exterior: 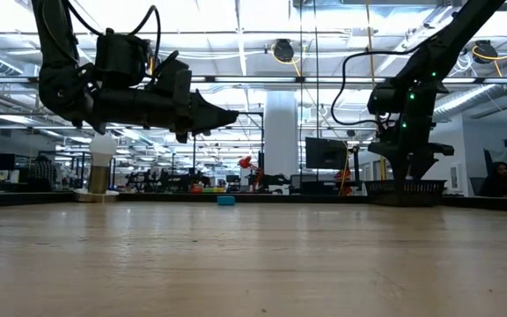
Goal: Pick & Place Office items
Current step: Put the violet charger adapter into the black bin, then put the light blue digital clock into the blue bin
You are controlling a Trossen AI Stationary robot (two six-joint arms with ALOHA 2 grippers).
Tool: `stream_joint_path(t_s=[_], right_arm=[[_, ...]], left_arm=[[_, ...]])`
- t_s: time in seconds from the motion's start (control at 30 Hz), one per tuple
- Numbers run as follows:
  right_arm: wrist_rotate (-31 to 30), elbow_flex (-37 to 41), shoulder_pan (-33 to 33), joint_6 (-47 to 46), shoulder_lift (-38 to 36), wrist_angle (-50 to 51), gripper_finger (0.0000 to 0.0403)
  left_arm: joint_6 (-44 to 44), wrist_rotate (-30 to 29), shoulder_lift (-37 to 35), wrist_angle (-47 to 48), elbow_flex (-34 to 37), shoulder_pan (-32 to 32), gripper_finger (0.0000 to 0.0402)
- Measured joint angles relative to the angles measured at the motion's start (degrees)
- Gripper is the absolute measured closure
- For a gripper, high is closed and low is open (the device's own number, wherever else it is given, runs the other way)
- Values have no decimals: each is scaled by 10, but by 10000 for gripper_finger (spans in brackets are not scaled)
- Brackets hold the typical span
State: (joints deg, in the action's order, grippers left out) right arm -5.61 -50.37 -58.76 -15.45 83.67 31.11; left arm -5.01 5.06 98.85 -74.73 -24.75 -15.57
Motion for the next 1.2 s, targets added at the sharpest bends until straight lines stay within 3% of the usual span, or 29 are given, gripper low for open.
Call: stream_joint_path(t_s=[0.3, 0.5, 0.6, 0.67, 0.83, 1.0, 1.2], right_arm=[[-3, 0, 0, 13, -9, 0, 182], [-4, 0, 0, 31, -56, 0, 161], [-5, 0, 10, 47, -90, -3, 185], [-5, 0, 22, 54, -105, -20, 218], [-1, 26, 67, 57, -120, -110, 320], [-1, 61, 101, 58, -120, -203, 395], [-1, 88, 131, 65, -120, -270, 378]], left_arm=[[-40, -5, 0, 1, 0, -12, 380], [-116, -2, 0, 23, -1, -47, 380], [-113, 22, 0, 82, -22, -54, 380], [-116, 25, 0, 173, -55, -52, 380], [-137, -74, 1, 499, -191, -35, 362], [-145, -178, 1, 682, -298, -17, 284], [-225, -291, 22, 747, -337, -15, 155]])
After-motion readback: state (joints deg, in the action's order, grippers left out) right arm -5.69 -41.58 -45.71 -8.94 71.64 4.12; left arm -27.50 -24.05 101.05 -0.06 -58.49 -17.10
